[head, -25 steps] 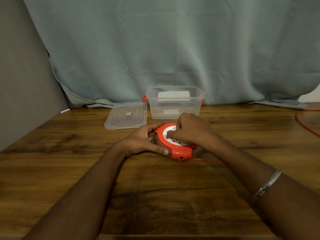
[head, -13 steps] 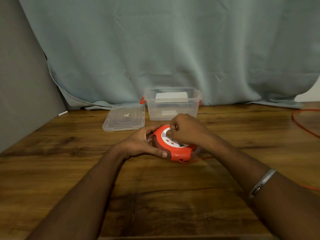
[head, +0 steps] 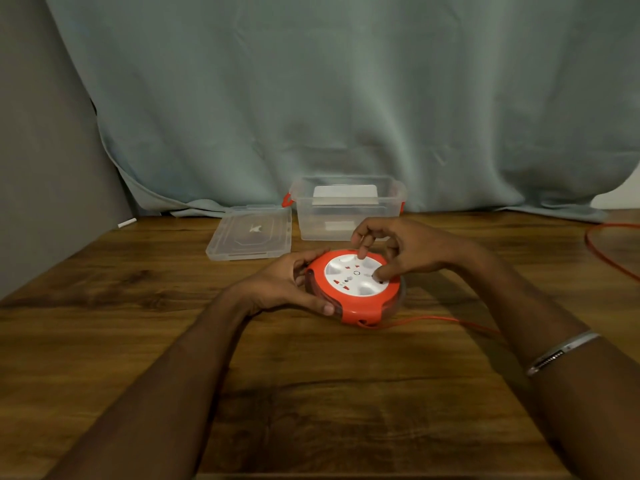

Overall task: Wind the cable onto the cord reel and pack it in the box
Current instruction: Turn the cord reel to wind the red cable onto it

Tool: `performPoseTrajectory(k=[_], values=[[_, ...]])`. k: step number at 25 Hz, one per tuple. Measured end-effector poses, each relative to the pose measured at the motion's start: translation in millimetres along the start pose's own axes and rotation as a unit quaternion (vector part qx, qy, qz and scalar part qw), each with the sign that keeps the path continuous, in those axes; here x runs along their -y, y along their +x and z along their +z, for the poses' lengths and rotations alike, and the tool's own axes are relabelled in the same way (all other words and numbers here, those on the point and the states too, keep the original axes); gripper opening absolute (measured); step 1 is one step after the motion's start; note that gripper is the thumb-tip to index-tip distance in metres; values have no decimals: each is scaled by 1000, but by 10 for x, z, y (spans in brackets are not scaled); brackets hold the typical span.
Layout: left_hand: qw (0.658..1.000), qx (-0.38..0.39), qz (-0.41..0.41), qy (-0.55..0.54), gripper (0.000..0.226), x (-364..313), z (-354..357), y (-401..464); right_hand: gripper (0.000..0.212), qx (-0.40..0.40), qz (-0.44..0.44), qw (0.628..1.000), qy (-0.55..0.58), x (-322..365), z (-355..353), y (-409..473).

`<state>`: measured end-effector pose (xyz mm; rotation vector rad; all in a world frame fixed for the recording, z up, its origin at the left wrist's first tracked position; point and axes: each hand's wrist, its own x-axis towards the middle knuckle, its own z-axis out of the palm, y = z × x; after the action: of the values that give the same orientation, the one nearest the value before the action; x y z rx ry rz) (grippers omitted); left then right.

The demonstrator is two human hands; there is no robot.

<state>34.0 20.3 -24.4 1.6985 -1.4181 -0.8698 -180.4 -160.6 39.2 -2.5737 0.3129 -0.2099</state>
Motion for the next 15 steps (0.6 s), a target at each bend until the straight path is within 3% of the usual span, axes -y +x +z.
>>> performPoseTrajectory(k=[8,11,13,15], values=[[999,48,6,-17,127,11,-43,2,60,0,-65,997,28,-30,70,38],[998,62,18,-27,118,23,-48,1,46,29,-48,998,33,89,96,28],[998,58,17,-30,117,23,-46,-2,37,20,-21,999,-42,171,85,15],[998,45,11,-35,117,10,-37,-11,46,1,19,983,-182,249,51,-22]])
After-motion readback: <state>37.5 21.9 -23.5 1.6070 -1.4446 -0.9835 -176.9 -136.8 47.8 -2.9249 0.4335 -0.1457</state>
